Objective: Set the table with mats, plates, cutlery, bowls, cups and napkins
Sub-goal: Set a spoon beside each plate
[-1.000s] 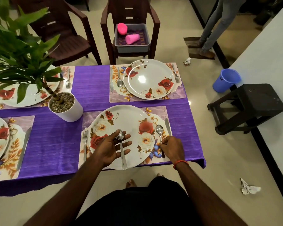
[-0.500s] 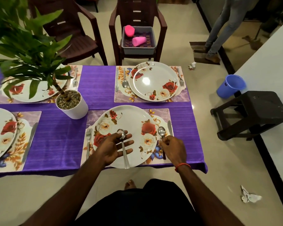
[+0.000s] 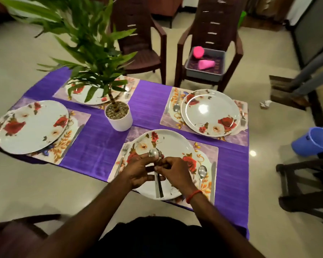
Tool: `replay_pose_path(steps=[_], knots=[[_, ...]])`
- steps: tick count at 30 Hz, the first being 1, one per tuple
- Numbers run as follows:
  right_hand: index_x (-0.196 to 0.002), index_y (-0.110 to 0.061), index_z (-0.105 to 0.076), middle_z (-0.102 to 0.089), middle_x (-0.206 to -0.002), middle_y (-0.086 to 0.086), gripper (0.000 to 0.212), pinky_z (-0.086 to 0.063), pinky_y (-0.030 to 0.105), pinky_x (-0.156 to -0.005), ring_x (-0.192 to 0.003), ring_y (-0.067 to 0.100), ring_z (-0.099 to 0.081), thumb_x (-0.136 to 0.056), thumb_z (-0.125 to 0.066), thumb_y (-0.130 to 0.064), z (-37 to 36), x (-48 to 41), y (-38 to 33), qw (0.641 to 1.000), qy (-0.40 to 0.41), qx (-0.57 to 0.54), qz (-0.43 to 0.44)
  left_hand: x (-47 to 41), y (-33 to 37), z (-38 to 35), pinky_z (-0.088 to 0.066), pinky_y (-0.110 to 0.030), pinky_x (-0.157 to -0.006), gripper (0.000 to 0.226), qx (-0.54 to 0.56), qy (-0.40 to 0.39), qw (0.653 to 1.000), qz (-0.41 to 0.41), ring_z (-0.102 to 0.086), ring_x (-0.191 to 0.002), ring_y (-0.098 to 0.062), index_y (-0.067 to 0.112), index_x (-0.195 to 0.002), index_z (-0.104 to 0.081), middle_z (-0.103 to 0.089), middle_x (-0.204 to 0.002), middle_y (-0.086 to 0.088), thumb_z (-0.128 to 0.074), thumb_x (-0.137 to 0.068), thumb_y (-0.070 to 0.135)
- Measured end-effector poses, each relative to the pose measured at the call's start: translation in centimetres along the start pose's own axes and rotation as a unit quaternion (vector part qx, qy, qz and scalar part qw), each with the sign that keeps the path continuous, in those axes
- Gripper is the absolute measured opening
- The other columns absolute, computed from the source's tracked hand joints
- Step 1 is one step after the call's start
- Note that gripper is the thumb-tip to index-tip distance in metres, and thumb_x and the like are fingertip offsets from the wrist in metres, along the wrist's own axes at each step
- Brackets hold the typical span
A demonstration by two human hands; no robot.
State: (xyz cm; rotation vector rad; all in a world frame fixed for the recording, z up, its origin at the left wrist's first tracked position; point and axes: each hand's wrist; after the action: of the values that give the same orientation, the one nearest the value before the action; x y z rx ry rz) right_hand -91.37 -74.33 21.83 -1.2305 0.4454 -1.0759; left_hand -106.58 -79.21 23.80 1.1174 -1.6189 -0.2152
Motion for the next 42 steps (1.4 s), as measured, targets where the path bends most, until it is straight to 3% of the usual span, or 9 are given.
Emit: replay_pose_path(steps=[4, 7, 10, 15, 18, 27, 31, 38, 42], knots=[[-0.089, -0.019, -0.077, -0.072, -0.073, -0.008, 0.008, -0.052, 0.016, -0.059, -0.067, 0.000, -0.068, -0.082, -0.081, -0.020, -1.6, -1.2, -0.5, 0.999, -0.038, -0.011, -0.002, 1.2, 0.1, 1.3, -0.058, -0.064, -0.077, 0.019, 0.037, 0.060, 0.997, -0.025, -0.074, -0.086, -0.033, 0.005, -0.108, -0.071, -0.072, -0.100, -0.020, -0.072, -0.089, 0.009], [-0.081, -0.029, -0.074, -0.074, -0.074, -0.008, 0.008, -0.059, 0.030, -0.070, -0.072, 0.007, -0.071, -0.083, -0.080, -0.025, -3.1, -1.9, -0.9, 0.997, -0.074, -0.030, 0.010, 2.3, -0.3, 2.8, -0.059, -0.064, -0.075, 0.040, 0.072, 0.102, 0.991, -0.041, -0.071, -0.088, -0.031, 0.000, -0.119, -0.067, -0.070, -0.103, -0.020, -0.076, -0.083, 0.016], [-0.090, -0.022, -0.076, -0.075, -0.076, -0.004, 0.008, -0.059, 0.034, -0.068, -0.071, 0.012, -0.072, -0.084, -0.080, -0.026, -4.7, -2.1, -1.5, 0.993, -0.107, -0.040, 0.016, 3.3, -0.8, 4.4, -0.057, -0.067, -0.079, 0.044, 0.118, 0.134, 0.983, -0.050, -0.073, -0.086, -0.032, -0.003, -0.123, -0.065, -0.070, -0.108, -0.021, -0.071, -0.090, 0.024], [-0.094, -0.021, -0.076, -0.076, -0.083, -0.004, 0.014, -0.060, 0.043, -0.074, -0.080, 0.014, -0.073, -0.082, -0.078, -0.027, -7.0, -2.6, -2.4, 0.991, -0.124, -0.045, 0.020, 4.5, -0.7, 7.0, -0.060, -0.061, -0.075, 0.030, 0.179, 0.172, 0.967, -0.059, -0.075, -0.085, -0.033, 0.005, -0.098, -0.073, -0.074, -0.089, -0.017, -0.065, -0.093, 0.033], [-0.101, -0.018, -0.078, -0.077, -0.088, -0.001, 0.014, -0.060, 0.051, -0.074, -0.083, 0.016, -0.073, -0.087, -0.076, -0.019, -8.2, -3.2, -3.4, 0.990, -0.133, -0.049, 0.010, 4.9, -0.2, 8.7, -0.059, -0.060, -0.077, 0.028, 0.210, 0.165, 0.961, -0.069, -0.073, -0.093, -0.036, 0.006, -0.101, -0.072, -0.074, -0.097, -0.019, -0.068, -0.090, 0.032], [-0.123, -0.026, -0.065, -0.074, -0.077, -0.006, 0.042, -0.062, 0.039, -0.076, -0.076, 0.014, -0.073, -0.086, -0.075, -0.009, -14.2, -5.9, -7.4, 0.994, -0.104, -0.043, -0.008, 5.6, 2.9, 15.6, -0.050, -0.066, -0.097, 0.036, 0.229, 0.159, 0.958, -0.066, -0.069, -0.112, -0.040, 0.002, -0.123, -0.067, -0.070, -0.123, -0.019, -0.059, -0.100, 0.028], [-0.127, -0.034, -0.055, -0.074, -0.077, 0.003, 0.051, -0.058, 0.029, -0.063, -0.064, 0.012, -0.067, -0.088, -0.074, -0.008, -18.4, -6.7, -9.2, 0.991, -0.113, -0.070, -0.016, 6.9, 4.9, 20.4, -0.055, -0.064, -0.090, 0.041, 0.227, 0.168, 0.956, -0.075, -0.069, -0.112, -0.038, 0.003, -0.126, -0.067, -0.071, -0.122, -0.018, -0.063, -0.098, 0.032], [-0.124, -0.022, -0.059, -0.073, -0.091, 0.019, 0.050, -0.057, 0.024, -0.060, -0.072, 0.013, -0.069, -0.084, -0.073, 0.006, -25.9, -8.4, -12.5, 0.984, -0.128, -0.111, -0.059, 10.0, 7.8, 28.7, -0.057, -0.061, -0.086, 0.037, 0.234, 0.181, 0.952, -0.077, -0.071, -0.108, -0.036, 0.004, -0.122, -0.068, -0.072, -0.120, -0.017, -0.060, -0.099, 0.032], [-0.132, -0.022, -0.057, -0.074, -0.089, 0.015, 0.059, -0.058, 0.026, -0.061, -0.081, 0.020, -0.073, -0.082, -0.076, 0.003, -29.2, -9.4, -13.7, 0.985, -0.116, -0.102, -0.070, 11.0, 8.8, 32.6, -0.057, -0.062, -0.087, 0.041, 0.233, 0.180, 0.953, -0.075, -0.072, -0.108, -0.036, 0.003, -0.127, -0.065, -0.073, -0.119, -0.017, -0.059, -0.101, 0.033]])
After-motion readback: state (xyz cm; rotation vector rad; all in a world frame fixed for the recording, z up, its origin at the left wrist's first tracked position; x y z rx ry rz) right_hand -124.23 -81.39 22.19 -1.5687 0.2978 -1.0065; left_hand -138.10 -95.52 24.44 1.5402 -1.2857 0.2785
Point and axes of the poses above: each hand's wrist, its own x-axis away from the middle knuckle, its own z-axis out of the back of the hand, y = z × x
